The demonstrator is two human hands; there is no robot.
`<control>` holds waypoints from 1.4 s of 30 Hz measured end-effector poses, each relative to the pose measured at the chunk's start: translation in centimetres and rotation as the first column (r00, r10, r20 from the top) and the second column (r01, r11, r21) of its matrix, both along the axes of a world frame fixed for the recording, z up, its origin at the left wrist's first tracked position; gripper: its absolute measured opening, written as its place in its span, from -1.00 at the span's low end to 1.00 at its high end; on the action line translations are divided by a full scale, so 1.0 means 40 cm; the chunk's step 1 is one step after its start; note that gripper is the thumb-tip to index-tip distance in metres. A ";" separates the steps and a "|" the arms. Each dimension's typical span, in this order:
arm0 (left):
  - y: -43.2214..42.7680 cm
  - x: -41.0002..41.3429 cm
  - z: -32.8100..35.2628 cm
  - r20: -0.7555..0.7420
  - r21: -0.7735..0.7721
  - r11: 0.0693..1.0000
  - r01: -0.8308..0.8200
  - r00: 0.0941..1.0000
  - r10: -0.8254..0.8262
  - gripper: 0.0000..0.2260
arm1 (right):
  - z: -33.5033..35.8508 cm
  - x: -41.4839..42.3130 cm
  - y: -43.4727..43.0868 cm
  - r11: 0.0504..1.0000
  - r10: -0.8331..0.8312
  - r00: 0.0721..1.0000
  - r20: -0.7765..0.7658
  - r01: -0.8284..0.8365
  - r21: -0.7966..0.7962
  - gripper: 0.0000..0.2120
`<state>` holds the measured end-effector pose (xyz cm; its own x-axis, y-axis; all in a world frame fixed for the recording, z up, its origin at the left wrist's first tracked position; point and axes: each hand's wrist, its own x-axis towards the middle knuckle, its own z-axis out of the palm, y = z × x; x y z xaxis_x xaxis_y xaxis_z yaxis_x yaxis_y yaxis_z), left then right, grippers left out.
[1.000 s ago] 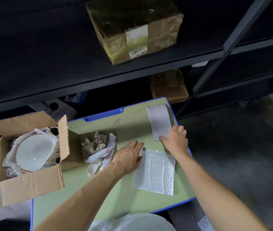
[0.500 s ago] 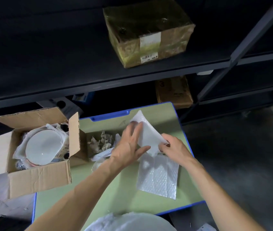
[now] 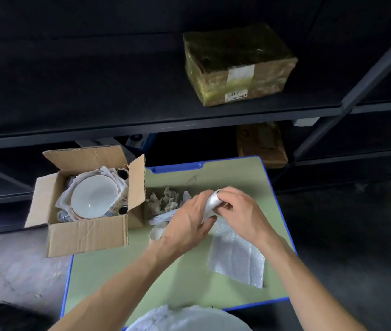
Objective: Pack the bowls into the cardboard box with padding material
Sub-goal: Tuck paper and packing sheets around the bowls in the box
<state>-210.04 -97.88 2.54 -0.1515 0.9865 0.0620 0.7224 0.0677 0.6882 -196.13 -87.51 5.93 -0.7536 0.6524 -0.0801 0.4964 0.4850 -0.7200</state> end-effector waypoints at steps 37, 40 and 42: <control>-0.117 -0.005 0.083 0.229 -0.250 0.967 -0.046 0.968 0.105 -0.78 | 0.040 0.034 -0.050 0.930 -0.011 0.995 -0.102 -0.027 -0.366 -0.69; -0.126 -0.008 0.075 0.248 -0.224 0.972 -0.071 0.960 0.127 -0.87 | 0.034 0.033 -0.054 0.930 -0.007 0.997 -0.072 -0.021 -0.368 -0.63; -0.126 -0.009 0.072 0.277 -0.216 0.970 -0.112 0.946 0.171 -0.88 | 0.030 0.026 -0.059 0.926 0.022 0.998 -0.055 -0.041 -0.375 -0.66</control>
